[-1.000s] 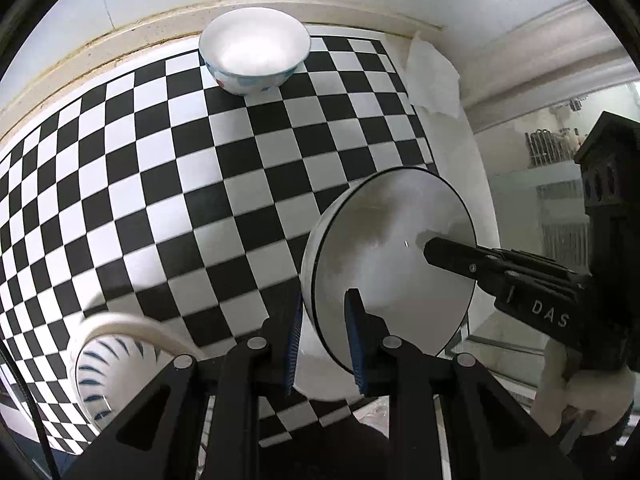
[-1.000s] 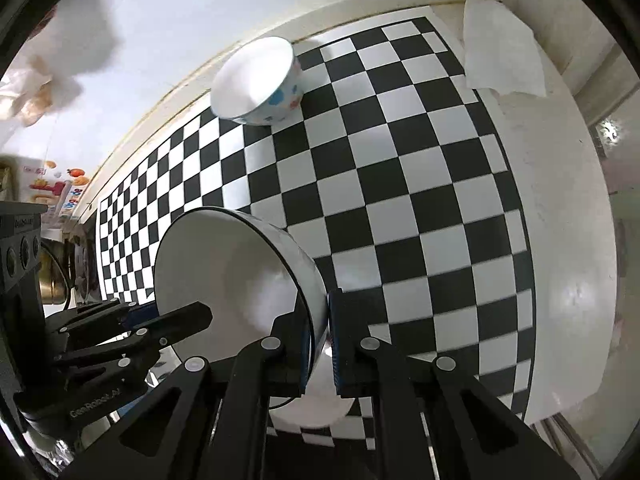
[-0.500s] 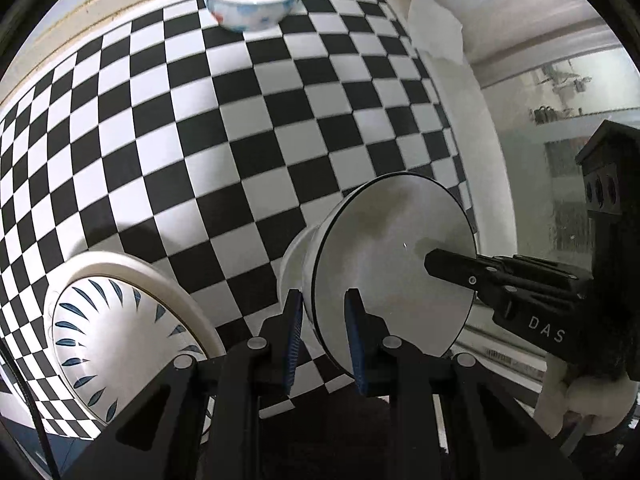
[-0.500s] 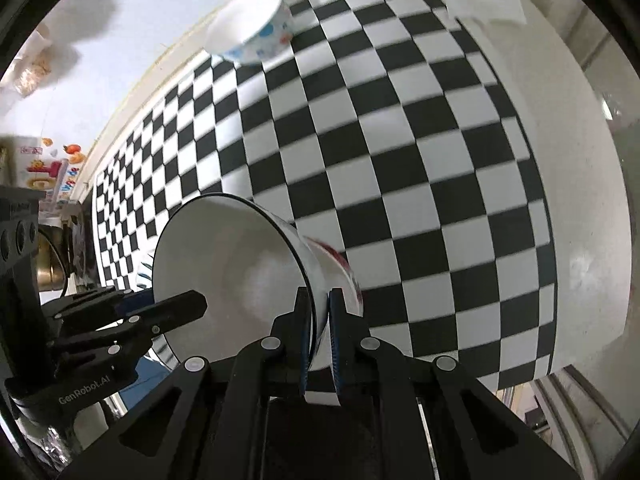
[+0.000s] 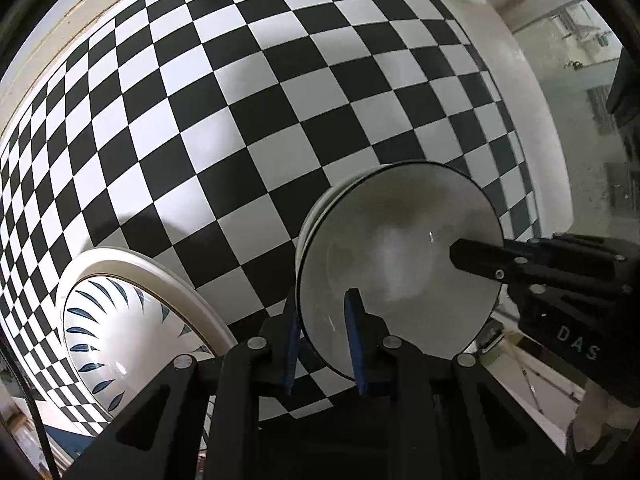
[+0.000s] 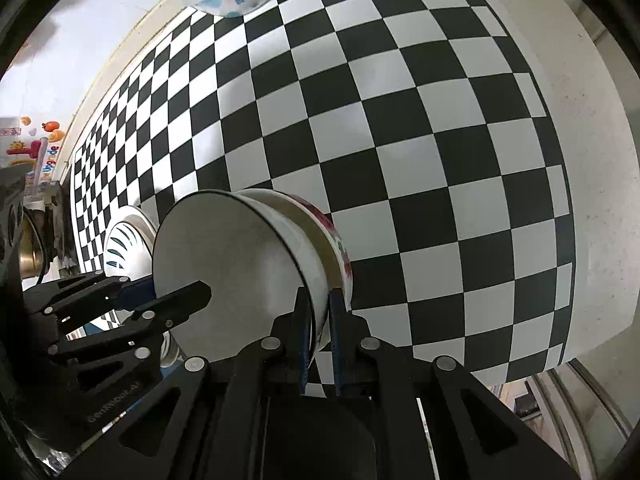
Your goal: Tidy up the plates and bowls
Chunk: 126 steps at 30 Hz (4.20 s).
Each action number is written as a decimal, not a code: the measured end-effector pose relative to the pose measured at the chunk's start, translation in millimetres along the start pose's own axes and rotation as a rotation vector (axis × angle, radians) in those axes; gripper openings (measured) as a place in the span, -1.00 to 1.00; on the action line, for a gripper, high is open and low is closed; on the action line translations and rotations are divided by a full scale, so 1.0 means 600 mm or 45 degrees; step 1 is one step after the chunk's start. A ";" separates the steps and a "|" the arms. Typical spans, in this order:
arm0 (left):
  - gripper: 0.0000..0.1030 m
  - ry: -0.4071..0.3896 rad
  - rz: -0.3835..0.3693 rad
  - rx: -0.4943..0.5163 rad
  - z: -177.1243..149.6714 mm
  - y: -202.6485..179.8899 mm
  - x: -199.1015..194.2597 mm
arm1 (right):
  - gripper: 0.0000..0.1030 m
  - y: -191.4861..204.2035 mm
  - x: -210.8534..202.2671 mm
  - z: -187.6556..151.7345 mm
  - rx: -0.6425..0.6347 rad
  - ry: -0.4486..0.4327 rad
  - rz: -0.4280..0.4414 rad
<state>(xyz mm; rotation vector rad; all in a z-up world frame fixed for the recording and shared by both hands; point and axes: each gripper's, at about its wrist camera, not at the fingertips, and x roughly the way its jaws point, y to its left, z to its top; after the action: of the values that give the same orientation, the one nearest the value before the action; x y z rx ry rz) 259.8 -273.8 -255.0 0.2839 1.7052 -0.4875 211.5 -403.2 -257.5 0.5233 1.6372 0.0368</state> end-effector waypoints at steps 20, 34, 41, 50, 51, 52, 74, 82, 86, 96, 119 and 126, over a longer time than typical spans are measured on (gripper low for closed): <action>-0.63 0.020 0.035 -0.038 -0.001 0.013 0.009 | -0.74 0.023 0.007 0.018 -0.045 0.055 -0.071; -0.63 -0.001 0.034 -0.063 -0.002 0.017 -0.013 | -0.65 0.025 -0.018 0.018 -0.065 0.025 -0.089; -0.61 -0.127 -0.047 -0.160 0.005 0.054 -0.095 | -0.65 0.017 -0.057 0.026 -0.038 -0.025 -0.020; -0.38 -0.280 -0.096 -0.409 0.163 0.172 -0.159 | -0.05 0.021 -0.133 0.166 -0.060 -0.188 0.098; -0.38 -0.286 -0.092 -0.436 0.189 0.188 -0.158 | -0.05 0.020 -0.135 0.184 -0.056 -0.196 0.116; -0.38 -0.290 -0.092 -0.449 0.209 0.196 -0.155 | -0.05 0.019 -0.138 0.209 -0.048 -0.208 0.149; -0.71 -0.194 -0.068 -0.446 0.424 0.246 -0.043 | -0.78 0.052 -0.012 0.532 0.011 -0.172 0.072; -0.71 -0.273 -0.033 -0.415 0.397 0.238 -0.093 | -0.83 0.062 -0.032 0.518 -0.038 -0.166 0.053; -0.71 -0.333 -0.020 -0.394 0.362 0.228 -0.129 | -0.84 0.077 -0.060 0.491 -0.068 -0.187 0.066; -0.71 -0.436 -0.020 -0.356 0.249 0.205 -0.202 | -0.84 0.116 -0.135 0.382 -0.172 -0.260 0.066; -0.71 -0.450 -0.040 -0.196 -0.019 0.054 -0.198 | -0.84 0.030 -0.211 0.025 -0.112 -0.336 0.065; -0.71 -0.370 -0.055 -0.185 -0.045 0.033 -0.143 | -0.84 -0.012 -0.167 -0.022 -0.072 -0.275 0.045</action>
<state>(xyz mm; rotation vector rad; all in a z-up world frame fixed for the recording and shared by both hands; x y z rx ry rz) 261.8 -236.7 -170.9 0.0667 1.4561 -0.4123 200.8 -441.6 -164.2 0.4953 1.4125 0.0513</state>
